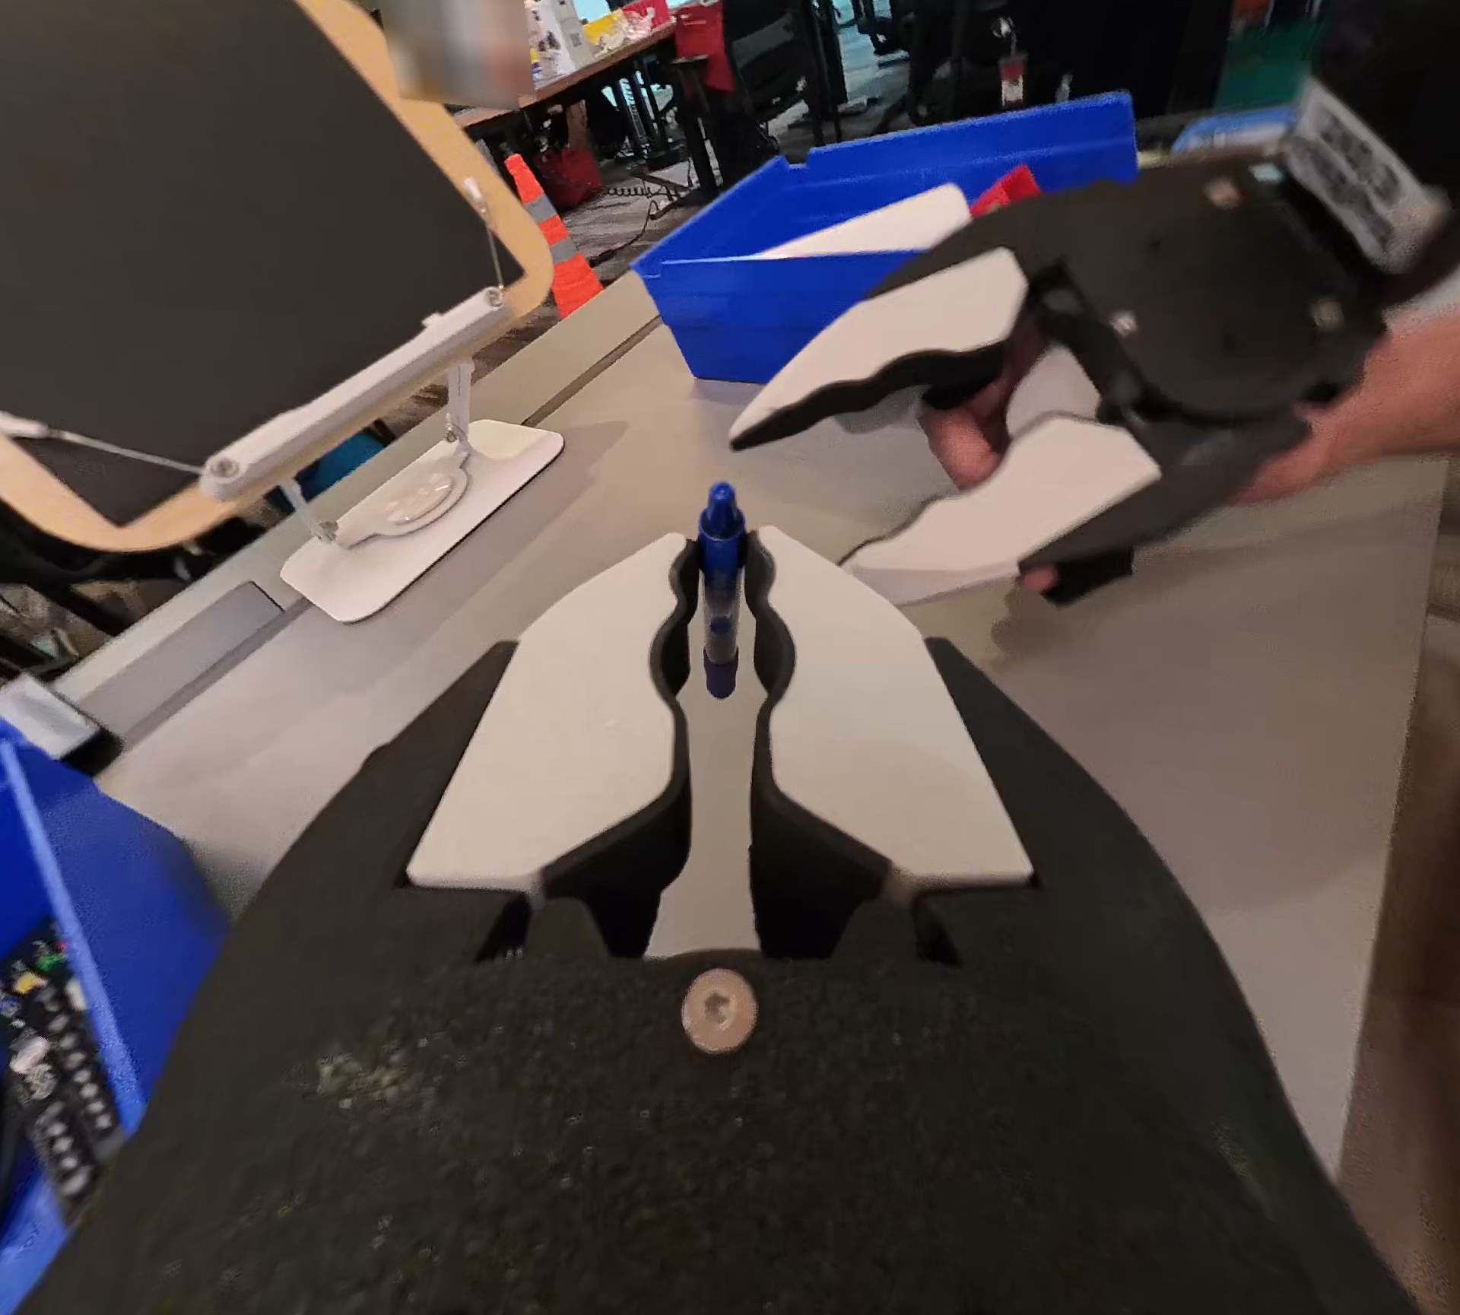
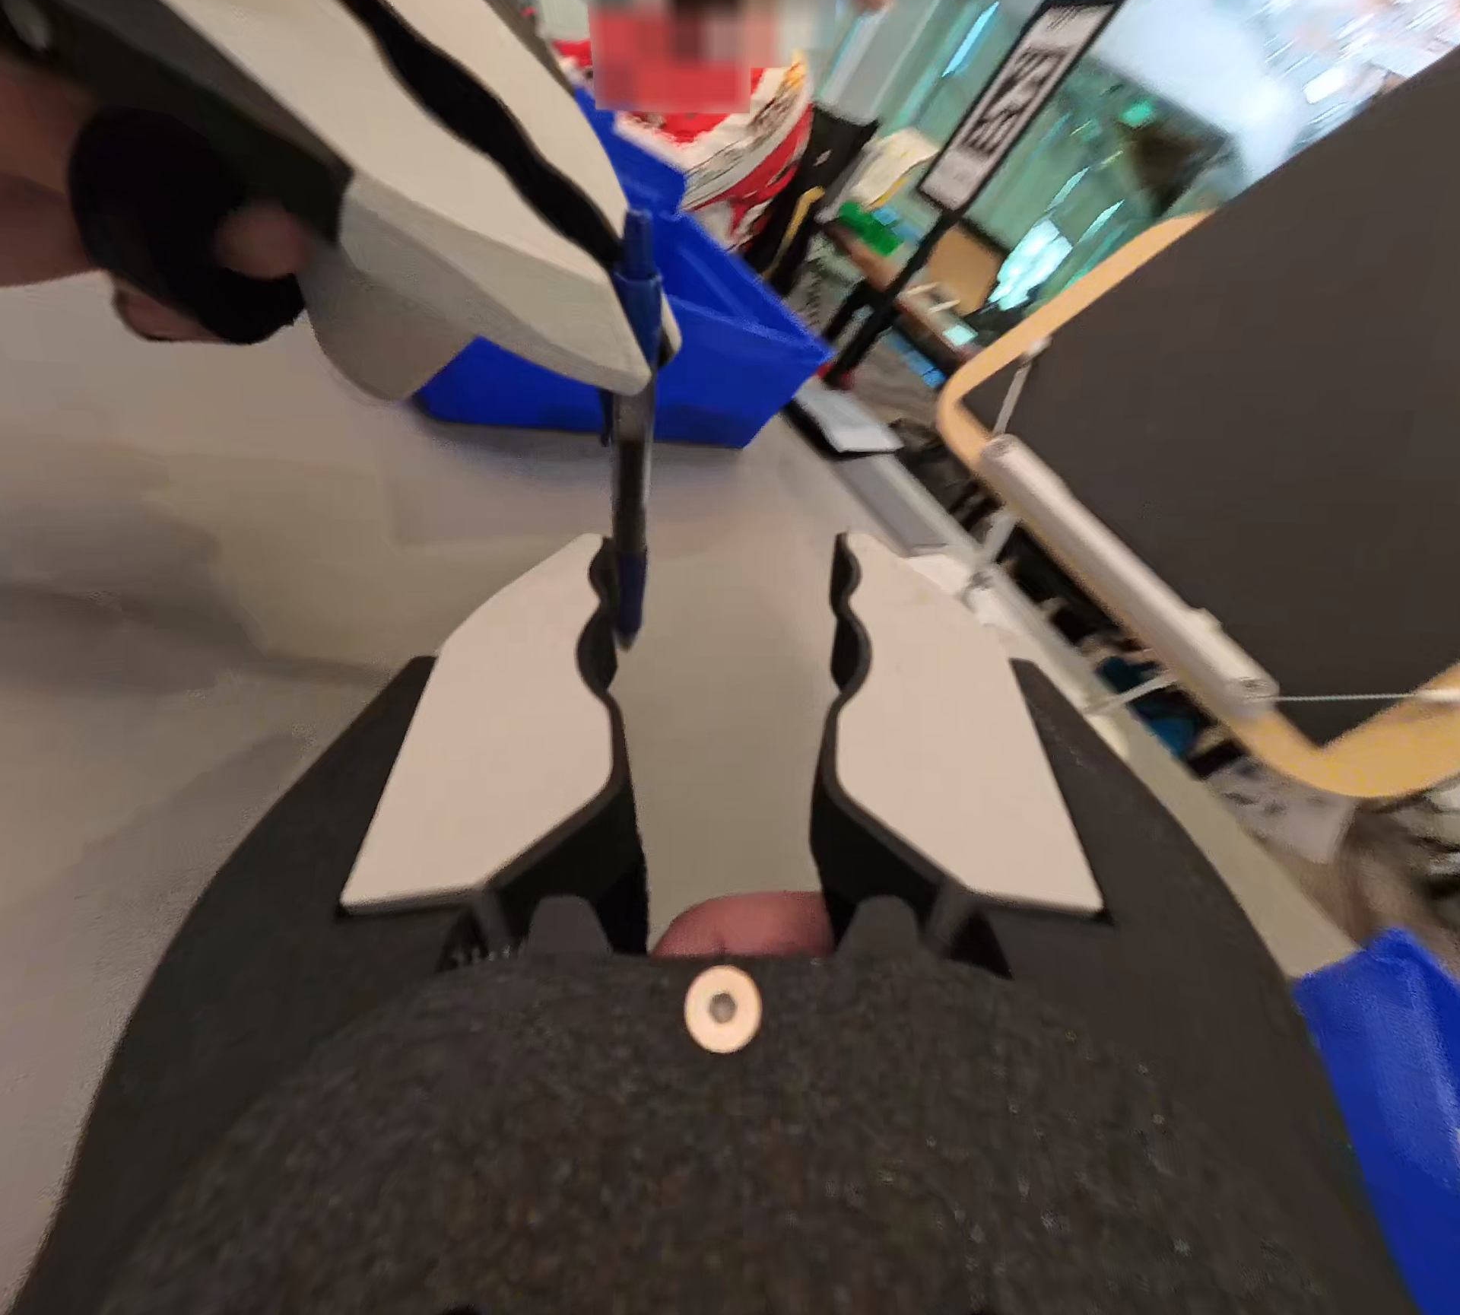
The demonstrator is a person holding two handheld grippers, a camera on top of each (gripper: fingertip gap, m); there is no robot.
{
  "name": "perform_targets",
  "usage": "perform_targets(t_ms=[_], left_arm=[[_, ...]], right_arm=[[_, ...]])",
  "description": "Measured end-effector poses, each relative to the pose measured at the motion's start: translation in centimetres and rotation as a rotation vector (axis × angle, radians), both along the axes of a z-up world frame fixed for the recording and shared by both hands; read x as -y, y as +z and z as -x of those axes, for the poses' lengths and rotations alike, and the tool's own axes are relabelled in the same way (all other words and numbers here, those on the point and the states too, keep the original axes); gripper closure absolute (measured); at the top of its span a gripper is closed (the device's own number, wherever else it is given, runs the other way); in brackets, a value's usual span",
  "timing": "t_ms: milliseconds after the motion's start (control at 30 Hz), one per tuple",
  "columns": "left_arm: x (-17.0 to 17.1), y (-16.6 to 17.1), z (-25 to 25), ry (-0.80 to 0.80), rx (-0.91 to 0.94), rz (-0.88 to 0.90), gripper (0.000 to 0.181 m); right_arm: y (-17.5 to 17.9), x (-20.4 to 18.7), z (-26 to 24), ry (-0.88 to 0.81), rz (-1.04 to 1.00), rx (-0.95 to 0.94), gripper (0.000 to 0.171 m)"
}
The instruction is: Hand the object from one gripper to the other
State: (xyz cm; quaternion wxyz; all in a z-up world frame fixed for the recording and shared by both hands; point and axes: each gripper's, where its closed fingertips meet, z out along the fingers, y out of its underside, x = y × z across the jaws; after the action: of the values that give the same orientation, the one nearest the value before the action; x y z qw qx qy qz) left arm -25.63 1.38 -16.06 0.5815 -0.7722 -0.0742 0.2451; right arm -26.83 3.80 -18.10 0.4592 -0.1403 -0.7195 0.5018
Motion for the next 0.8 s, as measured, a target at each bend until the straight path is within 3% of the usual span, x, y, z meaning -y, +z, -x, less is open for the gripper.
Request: perform_targets(t_ms=[200, 333, 500, 600, 667, 800], left_arm=[[1.3, 2.1, 1.2, -0.014, 0.457, -0.36, 0.171], [2.6, 2.0, 2.2, -0.009, 0.679, -0.518, 0.171], [2.8, 1.0, 2.8, 0.056, 0.733, -0.55, 0.171], [1.9, 0.5, 2.3, 0.057, 0.751, -0.522, 0.171], [1.6, 0.1, 2.2, 0.069, 0.76, -0.515, 0.171], [1.3, 0.0, 2.0, 0.061, 0.75, -0.527, 0.17]], right_arm=[[1.7, 2.6, -1.9, -0.102, -0.129, -0.366, 0.117], [1.6, 3.4, -1.0, -0.175, -0.217, -0.427, 0.117], [1.2, 4.9, 0.4, -0.258, -0.303, -0.407, 0.12], [1.3, 4.9, 1.3, -0.325, -0.293, -0.39, 0.135], [1.5, 4.5, 1.4, -0.348, -0.282, -0.386, 0.158], [1.4, 4.1, 1.5, -0.318, -0.285, -0.354, 0.158]])
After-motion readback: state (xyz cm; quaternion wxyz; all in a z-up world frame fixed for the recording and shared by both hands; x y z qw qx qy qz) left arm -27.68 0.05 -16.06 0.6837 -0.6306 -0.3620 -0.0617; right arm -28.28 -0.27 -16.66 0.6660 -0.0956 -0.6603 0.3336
